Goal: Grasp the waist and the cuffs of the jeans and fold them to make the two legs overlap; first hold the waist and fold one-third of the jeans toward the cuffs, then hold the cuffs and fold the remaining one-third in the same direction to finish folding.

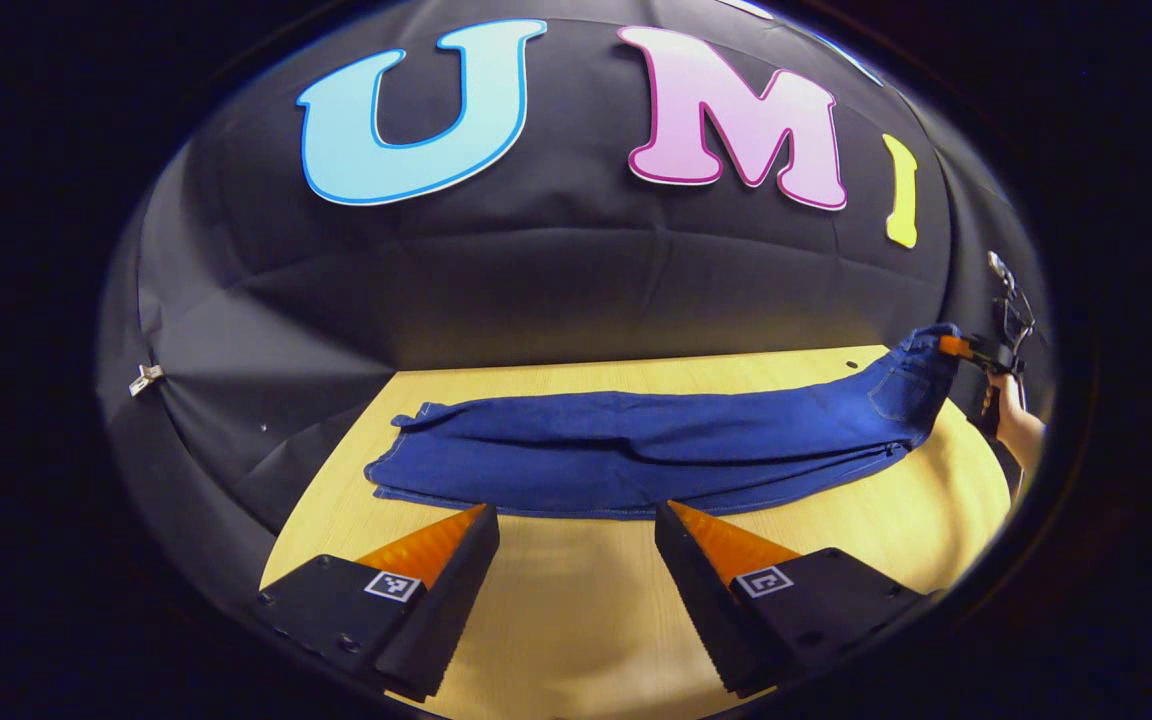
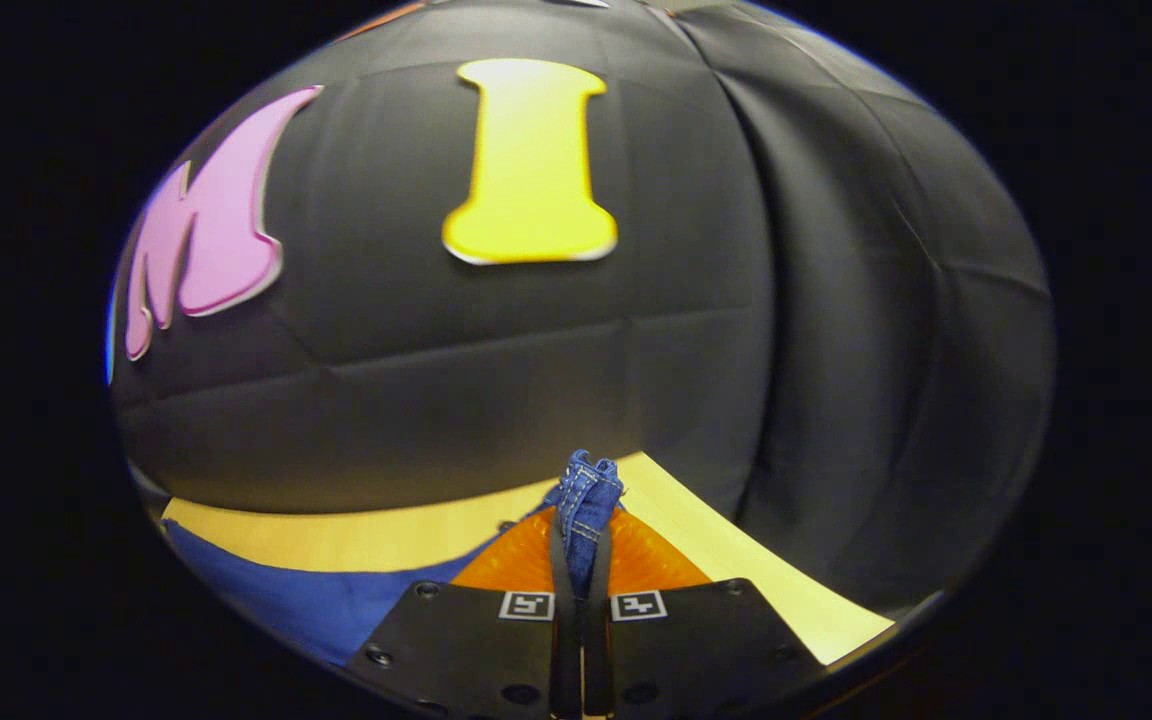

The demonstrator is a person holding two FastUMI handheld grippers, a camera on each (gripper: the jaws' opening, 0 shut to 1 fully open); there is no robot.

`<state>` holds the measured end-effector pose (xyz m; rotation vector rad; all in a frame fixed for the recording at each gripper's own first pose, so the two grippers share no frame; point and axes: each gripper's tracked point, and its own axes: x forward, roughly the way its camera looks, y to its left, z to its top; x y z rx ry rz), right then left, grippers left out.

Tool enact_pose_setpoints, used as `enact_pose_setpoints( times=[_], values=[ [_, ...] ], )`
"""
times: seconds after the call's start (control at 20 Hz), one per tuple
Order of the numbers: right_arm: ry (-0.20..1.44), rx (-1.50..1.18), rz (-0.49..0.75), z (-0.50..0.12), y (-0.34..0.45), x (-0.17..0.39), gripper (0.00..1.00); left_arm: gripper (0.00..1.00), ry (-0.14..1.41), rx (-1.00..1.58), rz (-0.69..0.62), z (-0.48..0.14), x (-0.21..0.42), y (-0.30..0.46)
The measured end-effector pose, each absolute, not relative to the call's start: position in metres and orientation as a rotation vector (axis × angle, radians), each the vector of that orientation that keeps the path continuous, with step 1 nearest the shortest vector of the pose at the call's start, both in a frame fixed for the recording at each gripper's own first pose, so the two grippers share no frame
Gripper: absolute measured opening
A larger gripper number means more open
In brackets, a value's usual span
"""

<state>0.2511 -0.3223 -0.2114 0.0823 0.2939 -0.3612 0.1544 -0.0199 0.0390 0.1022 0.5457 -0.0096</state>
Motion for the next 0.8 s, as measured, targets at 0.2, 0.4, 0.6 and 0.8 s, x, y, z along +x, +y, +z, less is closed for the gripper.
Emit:
enact_pose_setpoints(
  times=[0.2,0.4,0.6,0.8],
  values=[
    [0.222,-0.001,-0.188,-0.198,-0.294,0.22,0.06,0.98,0.541,0.1,0.014,0.037,0.147,-0.008],
    [0.198,-0.026,-0.027,-0.212,-0.292,0.209,0.06,0.98,0.54,0.033,0.067,0.023,0.145,0.01],
    [0.216,-0.092,0.1,-0.249,-0.309,0.222,0.06,0.98,0.528,-0.025,0.157,0.008,0.151,0.05],
    [0.309,-0.08,0.203,-0.271,-0.303,0.226,0.06,0.99,0.5,-0.016,0.237,0.0,0.167,0.096]
  ],
)
